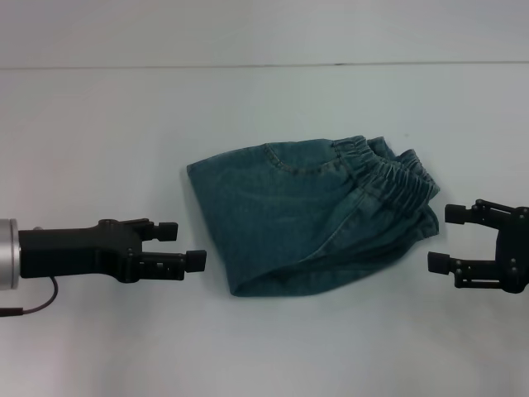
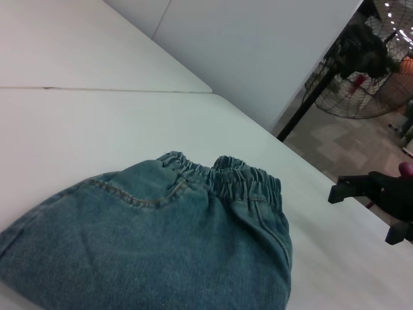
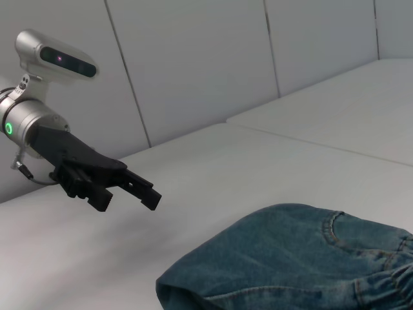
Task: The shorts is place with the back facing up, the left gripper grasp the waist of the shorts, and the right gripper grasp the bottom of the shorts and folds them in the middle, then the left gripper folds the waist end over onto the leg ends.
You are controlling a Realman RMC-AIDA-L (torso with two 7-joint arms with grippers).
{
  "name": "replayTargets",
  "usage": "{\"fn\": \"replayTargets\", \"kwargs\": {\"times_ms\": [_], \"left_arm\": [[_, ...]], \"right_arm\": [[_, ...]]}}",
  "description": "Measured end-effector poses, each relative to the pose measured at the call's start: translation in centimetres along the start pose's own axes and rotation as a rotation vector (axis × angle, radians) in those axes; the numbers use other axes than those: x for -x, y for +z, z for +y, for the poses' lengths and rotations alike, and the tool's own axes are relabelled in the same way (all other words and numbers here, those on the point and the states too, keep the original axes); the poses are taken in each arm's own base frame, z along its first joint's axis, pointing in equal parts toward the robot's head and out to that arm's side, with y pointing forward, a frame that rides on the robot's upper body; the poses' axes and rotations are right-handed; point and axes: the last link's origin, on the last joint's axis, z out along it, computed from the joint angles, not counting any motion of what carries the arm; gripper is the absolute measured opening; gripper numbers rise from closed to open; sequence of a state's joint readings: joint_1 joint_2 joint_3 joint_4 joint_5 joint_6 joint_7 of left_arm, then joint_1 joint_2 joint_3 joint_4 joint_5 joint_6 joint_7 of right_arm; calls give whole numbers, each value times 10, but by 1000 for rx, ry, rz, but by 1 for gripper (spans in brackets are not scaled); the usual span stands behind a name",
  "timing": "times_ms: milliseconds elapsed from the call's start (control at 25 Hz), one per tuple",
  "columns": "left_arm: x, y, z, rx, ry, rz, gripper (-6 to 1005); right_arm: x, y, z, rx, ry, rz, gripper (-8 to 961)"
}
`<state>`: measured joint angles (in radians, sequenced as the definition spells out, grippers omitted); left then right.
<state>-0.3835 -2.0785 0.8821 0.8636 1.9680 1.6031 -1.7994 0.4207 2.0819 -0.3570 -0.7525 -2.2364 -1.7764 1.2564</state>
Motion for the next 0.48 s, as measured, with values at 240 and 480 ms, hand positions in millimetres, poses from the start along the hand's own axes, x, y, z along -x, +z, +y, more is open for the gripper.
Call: {"fn": "replayTargets", "kwargs": {"times_ms": [240, 480], "left_arm": [[0, 0, 0, -1, -1, 2, 952], [0, 0, 0, -1, -1, 1, 952]], "right_arm": [[1, 2, -2, -9, -4, 3, 945], [2, 4, -3, -6, -1, -3, 944]]}}
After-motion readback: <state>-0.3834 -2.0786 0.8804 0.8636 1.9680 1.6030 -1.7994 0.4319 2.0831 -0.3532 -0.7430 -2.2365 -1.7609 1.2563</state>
